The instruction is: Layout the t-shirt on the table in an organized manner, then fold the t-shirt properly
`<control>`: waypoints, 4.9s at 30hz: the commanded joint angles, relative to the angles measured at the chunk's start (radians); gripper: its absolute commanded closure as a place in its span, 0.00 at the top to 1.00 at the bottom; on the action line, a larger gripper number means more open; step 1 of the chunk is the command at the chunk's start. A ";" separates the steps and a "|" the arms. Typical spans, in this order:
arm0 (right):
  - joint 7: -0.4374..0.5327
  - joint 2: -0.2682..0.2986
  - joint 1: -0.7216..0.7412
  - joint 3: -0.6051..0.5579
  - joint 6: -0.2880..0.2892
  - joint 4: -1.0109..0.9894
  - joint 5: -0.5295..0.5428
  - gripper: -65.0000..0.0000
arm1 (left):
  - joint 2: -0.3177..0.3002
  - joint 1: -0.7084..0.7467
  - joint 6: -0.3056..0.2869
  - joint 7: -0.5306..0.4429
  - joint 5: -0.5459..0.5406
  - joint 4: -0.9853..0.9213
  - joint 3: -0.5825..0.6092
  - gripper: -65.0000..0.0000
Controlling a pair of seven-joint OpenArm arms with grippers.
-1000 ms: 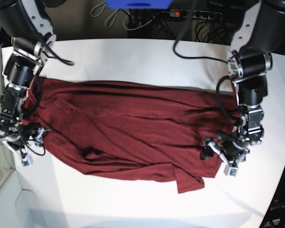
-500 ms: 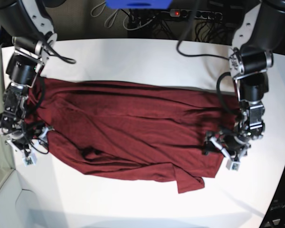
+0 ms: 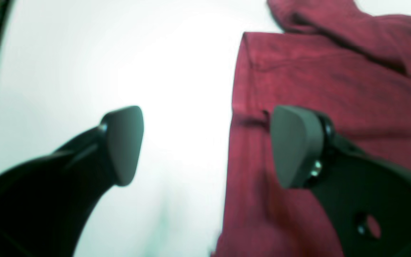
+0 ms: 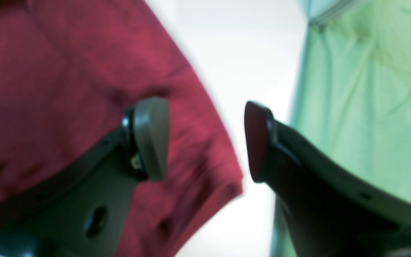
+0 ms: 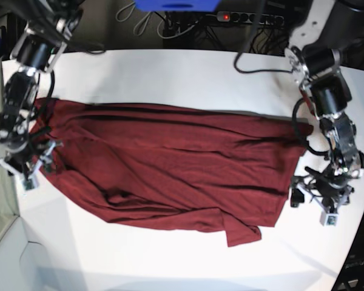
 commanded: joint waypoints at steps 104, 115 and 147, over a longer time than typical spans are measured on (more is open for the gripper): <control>-0.006 -0.051 0.266 -0.073 -0.004 -0.351 -0.086 0.53 | 0.002 0.695 0.001 0.094 -0.178 0.748 -0.236 0.83; 0.102 0.012 0.332 -0.068 -0.004 -0.573 -0.082 0.53 | 0.002 0.695 0.001 0.094 -0.178 0.749 -0.236 0.83; 0.060 -0.102 0.119 -0.071 -0.004 0.004 -0.079 0.00 | 0.015 0.672 0.001 0.094 -0.176 0.746 -0.236 0.83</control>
